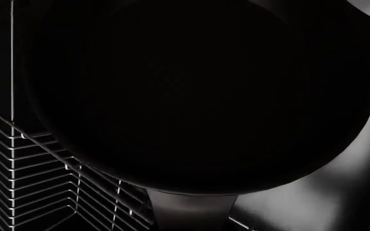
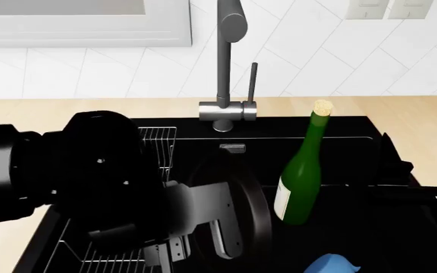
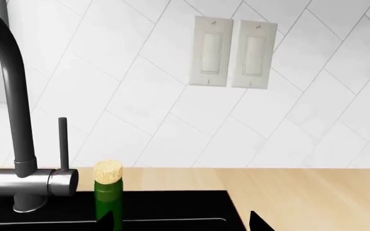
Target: Pick the teapot and pan and place them in the sink. Then turn on the water.
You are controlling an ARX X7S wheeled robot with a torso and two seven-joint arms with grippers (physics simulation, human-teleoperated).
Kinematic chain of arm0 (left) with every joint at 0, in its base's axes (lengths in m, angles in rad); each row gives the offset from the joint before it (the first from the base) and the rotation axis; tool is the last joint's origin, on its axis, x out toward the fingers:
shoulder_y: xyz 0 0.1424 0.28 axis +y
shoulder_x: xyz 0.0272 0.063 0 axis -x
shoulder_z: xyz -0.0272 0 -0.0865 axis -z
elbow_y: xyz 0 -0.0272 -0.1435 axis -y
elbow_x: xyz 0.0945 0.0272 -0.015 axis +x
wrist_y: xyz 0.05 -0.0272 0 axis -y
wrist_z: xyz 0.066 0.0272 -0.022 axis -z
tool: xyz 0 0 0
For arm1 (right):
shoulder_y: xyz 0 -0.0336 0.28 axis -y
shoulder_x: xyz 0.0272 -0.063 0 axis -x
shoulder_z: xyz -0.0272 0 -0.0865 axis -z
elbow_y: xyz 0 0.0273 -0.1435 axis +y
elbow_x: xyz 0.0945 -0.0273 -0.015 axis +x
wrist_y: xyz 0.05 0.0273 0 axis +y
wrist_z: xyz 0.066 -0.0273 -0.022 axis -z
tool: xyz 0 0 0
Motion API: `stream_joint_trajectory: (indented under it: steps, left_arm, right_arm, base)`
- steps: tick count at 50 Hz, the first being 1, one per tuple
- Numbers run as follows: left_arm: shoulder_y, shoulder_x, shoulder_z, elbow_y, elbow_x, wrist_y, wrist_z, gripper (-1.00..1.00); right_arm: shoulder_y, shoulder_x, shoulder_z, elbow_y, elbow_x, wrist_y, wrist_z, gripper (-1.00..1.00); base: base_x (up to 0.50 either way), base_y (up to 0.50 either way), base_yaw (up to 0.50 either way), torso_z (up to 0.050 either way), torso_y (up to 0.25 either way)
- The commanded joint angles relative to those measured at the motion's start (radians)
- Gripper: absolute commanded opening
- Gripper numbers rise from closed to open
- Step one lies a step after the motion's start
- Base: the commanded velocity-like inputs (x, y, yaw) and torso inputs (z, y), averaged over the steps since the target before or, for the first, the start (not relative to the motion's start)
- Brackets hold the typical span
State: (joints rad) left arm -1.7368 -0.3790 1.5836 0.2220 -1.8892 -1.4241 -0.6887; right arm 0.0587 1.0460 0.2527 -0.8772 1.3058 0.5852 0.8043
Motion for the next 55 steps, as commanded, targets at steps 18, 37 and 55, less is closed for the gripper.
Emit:
stream_joint_trajectory:
  steps: [18, 37, 55]
  left_arm:
    - [0.026, 0.028, 0.029, -0.017, 0.101, 0.023, 0.047, -1.00]
    - [0.052, 0.054, 0.051, -0.032, 0.150, 0.045, 0.083, -1.00]
    - [0.049, 0.060, 0.064, -0.052, 0.170, 0.056, 0.108, 1.00]
  right_arm:
    - [-0.003, -0.012, -0.011, 0.011, -0.016, -0.002, -0.012, 1.00]
    - [-0.011, -0.015, -0.007, 0.014, -0.022, -0.004, -0.018, 1.00]
    - [-0.013, -0.024, -0.013, 0.020, -0.030, -0.007, -0.026, 1.00]
  base:
    - [0.00, 0.00, 0.00, 0.000, 0.001]
    - [0.00, 0.00, 0.00, 0.000, 0.000]
    - [0.00, -0.02, 0.00, 0.000, 0.000]
